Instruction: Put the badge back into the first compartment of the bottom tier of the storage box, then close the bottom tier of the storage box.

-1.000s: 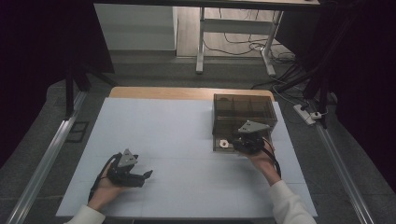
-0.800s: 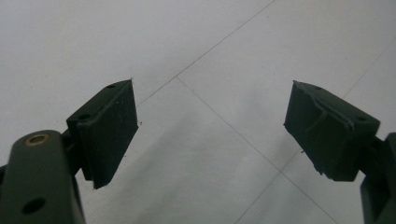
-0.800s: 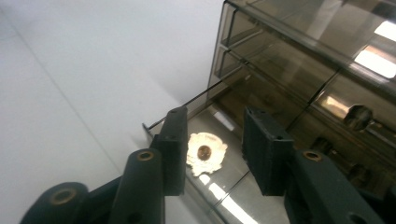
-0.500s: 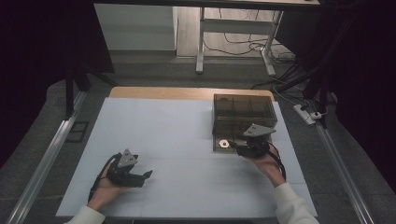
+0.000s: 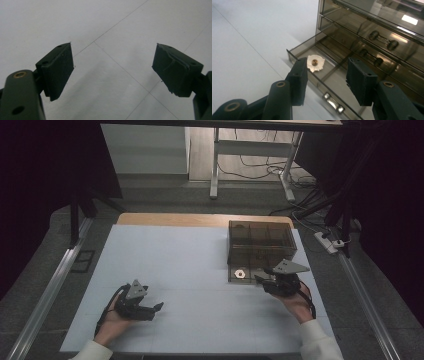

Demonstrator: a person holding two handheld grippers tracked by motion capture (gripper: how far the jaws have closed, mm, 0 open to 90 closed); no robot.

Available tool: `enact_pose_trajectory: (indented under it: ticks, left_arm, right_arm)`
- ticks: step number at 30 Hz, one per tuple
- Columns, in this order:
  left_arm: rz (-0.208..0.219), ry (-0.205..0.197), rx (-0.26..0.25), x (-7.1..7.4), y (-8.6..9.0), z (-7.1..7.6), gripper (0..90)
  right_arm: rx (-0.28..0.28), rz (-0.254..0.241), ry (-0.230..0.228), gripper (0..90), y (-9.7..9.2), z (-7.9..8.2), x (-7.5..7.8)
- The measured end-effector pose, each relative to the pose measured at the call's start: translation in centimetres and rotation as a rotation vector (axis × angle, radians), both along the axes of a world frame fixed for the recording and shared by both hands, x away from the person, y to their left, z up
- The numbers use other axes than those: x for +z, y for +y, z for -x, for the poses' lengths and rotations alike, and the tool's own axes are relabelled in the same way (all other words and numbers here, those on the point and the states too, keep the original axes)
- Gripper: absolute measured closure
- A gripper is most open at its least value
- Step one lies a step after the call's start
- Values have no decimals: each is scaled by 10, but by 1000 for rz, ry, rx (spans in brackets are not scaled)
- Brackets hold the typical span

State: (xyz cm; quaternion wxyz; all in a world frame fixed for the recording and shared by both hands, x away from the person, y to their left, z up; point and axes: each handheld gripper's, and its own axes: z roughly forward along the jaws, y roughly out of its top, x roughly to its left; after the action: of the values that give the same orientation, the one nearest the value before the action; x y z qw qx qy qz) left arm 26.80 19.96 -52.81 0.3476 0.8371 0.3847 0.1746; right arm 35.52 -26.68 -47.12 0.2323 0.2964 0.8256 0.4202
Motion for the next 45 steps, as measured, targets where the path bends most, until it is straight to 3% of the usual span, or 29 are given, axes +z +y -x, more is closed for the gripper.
enact_pose_trajectory:
  ticks: [10,21,29,41,45]
  left_arm:
    - [5,-2,2,1,0,1,172]
    - [6,0,-1,0,1,0,172]
    - [7,-1,2,1,0,0,171]
    - [5,-1,4,0,0,0,171]
    - [3,-1,4,0,0,0,171]
  right_arm:
    - [-19,8,-7,496,-10,9,-5]
    - [-61,15,-7,455,-33,29,-13]
    - [-85,-8,3,431,-48,35,-15]
    - [-75,36,59,416,-52,37,-21]
    - [-89,36,70,466,-51,37,-23]
